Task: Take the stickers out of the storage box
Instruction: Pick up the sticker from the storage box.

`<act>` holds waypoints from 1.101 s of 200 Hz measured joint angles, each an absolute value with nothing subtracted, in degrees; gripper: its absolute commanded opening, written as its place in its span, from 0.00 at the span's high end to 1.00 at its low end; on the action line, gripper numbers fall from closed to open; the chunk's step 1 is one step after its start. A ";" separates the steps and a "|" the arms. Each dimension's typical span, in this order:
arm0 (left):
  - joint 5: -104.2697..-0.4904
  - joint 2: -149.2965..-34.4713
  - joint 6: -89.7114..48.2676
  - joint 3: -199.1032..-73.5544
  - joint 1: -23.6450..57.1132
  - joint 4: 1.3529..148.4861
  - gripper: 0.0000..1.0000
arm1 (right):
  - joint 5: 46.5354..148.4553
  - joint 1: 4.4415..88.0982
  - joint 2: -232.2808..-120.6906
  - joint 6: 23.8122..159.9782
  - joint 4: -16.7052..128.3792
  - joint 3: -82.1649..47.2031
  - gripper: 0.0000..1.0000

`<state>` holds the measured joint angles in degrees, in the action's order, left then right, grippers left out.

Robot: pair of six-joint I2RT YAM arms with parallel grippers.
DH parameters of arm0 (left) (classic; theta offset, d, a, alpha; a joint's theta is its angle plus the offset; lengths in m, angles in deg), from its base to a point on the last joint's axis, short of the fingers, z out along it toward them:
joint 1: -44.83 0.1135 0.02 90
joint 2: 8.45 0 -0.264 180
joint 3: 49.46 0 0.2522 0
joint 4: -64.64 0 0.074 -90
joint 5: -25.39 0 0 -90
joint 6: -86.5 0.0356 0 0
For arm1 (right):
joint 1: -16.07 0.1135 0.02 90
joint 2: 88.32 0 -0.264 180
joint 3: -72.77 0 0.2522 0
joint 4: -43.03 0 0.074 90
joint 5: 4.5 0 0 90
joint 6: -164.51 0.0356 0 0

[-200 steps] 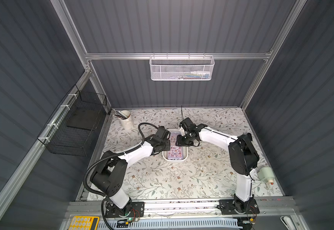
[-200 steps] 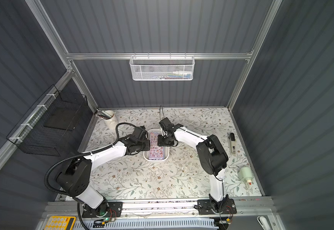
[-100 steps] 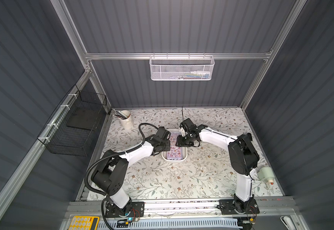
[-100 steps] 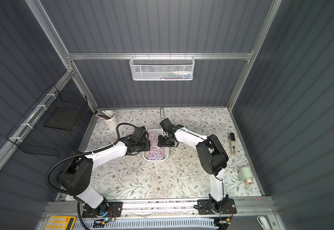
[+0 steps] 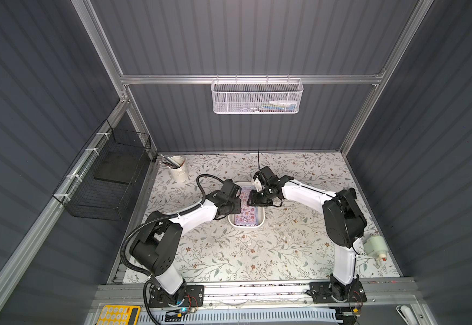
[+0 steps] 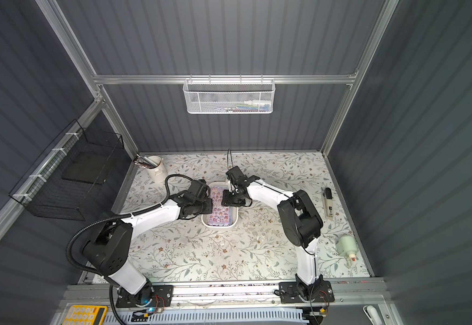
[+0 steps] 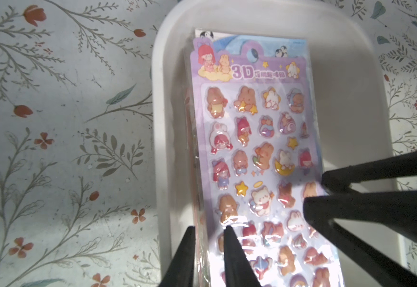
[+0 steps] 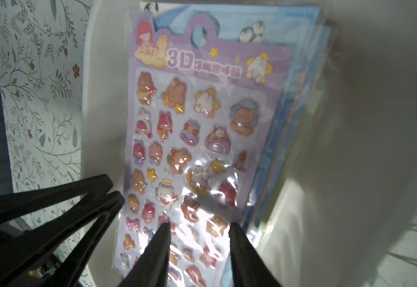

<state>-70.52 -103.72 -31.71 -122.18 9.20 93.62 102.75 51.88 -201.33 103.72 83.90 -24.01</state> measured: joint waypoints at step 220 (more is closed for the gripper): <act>-70.11 -104.59 -31.86 -122.18 9.20 93.14 0.77 | 105.57 51.03 -204.13 105.41 82.04 -24.36 0.67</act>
<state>-70.11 -104.59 -31.86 -122.18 9.20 93.14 105.57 51.03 -204.13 105.41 82.04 -24.36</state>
